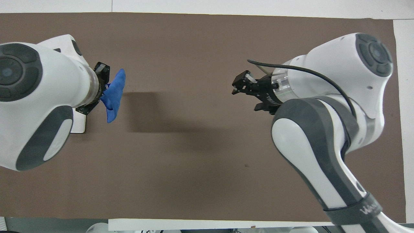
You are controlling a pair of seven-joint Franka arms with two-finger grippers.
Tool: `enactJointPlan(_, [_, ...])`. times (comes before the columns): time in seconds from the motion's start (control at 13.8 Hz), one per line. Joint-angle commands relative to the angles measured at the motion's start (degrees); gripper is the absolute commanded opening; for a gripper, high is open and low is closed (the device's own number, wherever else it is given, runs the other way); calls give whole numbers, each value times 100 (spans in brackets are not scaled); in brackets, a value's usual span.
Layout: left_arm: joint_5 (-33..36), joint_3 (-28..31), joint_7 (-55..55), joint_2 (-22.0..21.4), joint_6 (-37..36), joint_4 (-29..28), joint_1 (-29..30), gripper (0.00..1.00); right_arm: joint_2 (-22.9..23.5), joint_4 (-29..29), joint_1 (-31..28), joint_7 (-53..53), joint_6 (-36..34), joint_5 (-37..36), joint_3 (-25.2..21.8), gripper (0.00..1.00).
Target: Right arm passes towel to left arm to hang
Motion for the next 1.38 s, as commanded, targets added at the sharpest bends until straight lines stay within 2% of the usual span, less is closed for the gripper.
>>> enactJointPlan(0.0, [159,-37,706,-218,33,-352,715,0,-219,213,-616,-1207,-770,-763,14,100])
enactJointPlan(0.22, [212,-45,1560,-166,901,-424,1752,0,-255,932,-1206,-2323,-1658,-1476,14,100])
enactJointPlan(0.36, [212,-54,2296,-218,1411,-738,2333,0,-185,1660,-1470,-2747,-2325,-1740,14,100])
enactJointPlan(0.43, [212,-46,2553,-227,1649,-801,2588,0,50,2221,-1680,-3019,-2885,-1794,14,100])
enactJointPlan(0.51, [212,-54,2642,-228,1773,-837,2712,0,288,2688,-1882,-3430,-3161,-1786,31,100])
enactJointPlan(0.72, [203,-45,2950,-149,2160,-889,2862,0,386,2807,-2103,-3724,-3312,-1594,31,100])
enactJointPlan(0.87, [203,-45,2968,18,2555,-986,2932,0,431,2789,-2279,-3716,-3278,-1583,381,100])
enactJointPlan(1.09, [203,-54,2960,194,2671,-1074,2880,0,282,2544,-2955,-3690,-3199,-1575,970,100])
enactJointPlan(1.23, [203,-54,2994,203,2645,-1135,2819,0,177,2351,-2957,-3672,-3146,-1583,998,100])
enactJointPlan(1.3, [203,-54,3160,168,2644,-1353,2810,0,115,2228,-2965,-3672,-3146,-1592,998,100])
